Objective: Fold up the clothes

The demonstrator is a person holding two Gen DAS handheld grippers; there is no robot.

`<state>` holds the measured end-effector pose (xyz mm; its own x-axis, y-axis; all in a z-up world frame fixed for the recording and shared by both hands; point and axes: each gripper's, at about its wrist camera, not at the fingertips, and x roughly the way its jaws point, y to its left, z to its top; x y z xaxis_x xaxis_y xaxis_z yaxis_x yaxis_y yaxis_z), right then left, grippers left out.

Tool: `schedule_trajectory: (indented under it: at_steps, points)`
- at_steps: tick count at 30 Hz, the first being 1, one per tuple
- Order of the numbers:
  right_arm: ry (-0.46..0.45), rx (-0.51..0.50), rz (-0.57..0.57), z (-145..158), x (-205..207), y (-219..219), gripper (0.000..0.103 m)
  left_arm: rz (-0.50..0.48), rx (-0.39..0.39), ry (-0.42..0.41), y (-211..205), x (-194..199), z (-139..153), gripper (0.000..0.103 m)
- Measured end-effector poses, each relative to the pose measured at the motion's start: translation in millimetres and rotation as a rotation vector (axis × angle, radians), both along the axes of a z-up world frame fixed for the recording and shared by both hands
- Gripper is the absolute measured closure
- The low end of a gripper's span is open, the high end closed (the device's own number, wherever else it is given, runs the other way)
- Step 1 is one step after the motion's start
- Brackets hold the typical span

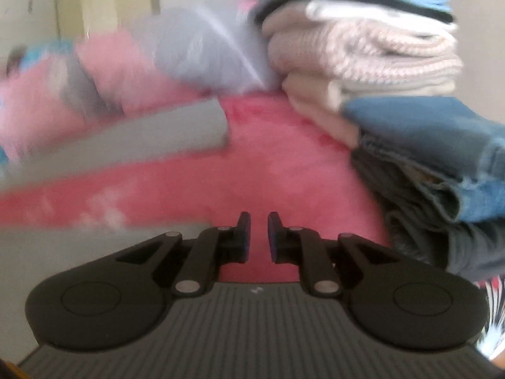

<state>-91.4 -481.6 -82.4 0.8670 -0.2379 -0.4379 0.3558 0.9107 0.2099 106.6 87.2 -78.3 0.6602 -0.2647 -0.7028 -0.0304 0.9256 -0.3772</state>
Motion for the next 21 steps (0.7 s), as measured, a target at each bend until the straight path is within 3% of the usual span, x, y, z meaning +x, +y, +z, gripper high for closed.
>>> schedule_trajectory:
  at_steps: [4, 6, 8, 11, 12, 16, 17, 19, 21]
  points:
    - [-0.058, -0.048, 0.288, 17.4, -7.9, 62.5, 0.091, -0.002, 0.007, 0.001, -2.2, 0.5, 0.6, 0.033]
    - [-0.043, -0.042, 0.436, 9.6, -5.3, 90.9, 0.091, -0.003, 0.002, 0.000, -1.4, -0.1, 0.7, 0.033]
    - [0.014, -0.058, 0.493, -7.8, -6.2, 109.7, 0.091, -0.002, -0.013, -0.002, 0.7, -0.9, 0.2, 0.033]
    - [0.088, -0.084, 0.435, -39.0, -29.4, 101.4, 0.092, 0.000, -0.042, -0.007, 4.8, -2.1, -0.7, 0.033]
    - [0.063, -0.057, 0.404, -42.7, -46.3, 90.3, 0.092, 0.003, -0.056, -0.009, 6.8, -2.2, -1.4, 0.033]
    - [0.110, 0.019, 0.177, -42.4, -108.4, 43.2, 0.094, 0.010, -0.086, -0.012, 11.1, -2.4, -2.9, 0.033]
    - [0.148, 0.010, 0.097, -40.6, -116.8, 36.9, 0.089, 0.010, -0.090, -0.012, 11.7, -2.4, -3.1, 0.032]
    - [0.165, -0.010, 0.027, -32.0, -125.1, 35.2, 0.089, 0.011, -0.098, -0.013, 12.9, -2.5, -3.5, 0.031]
    - [0.088, 0.000, 0.108, -19.0, -108.6, 56.4, 0.089, 0.012, -0.106, -0.014, 14.2, -2.5, -3.9, 0.031]
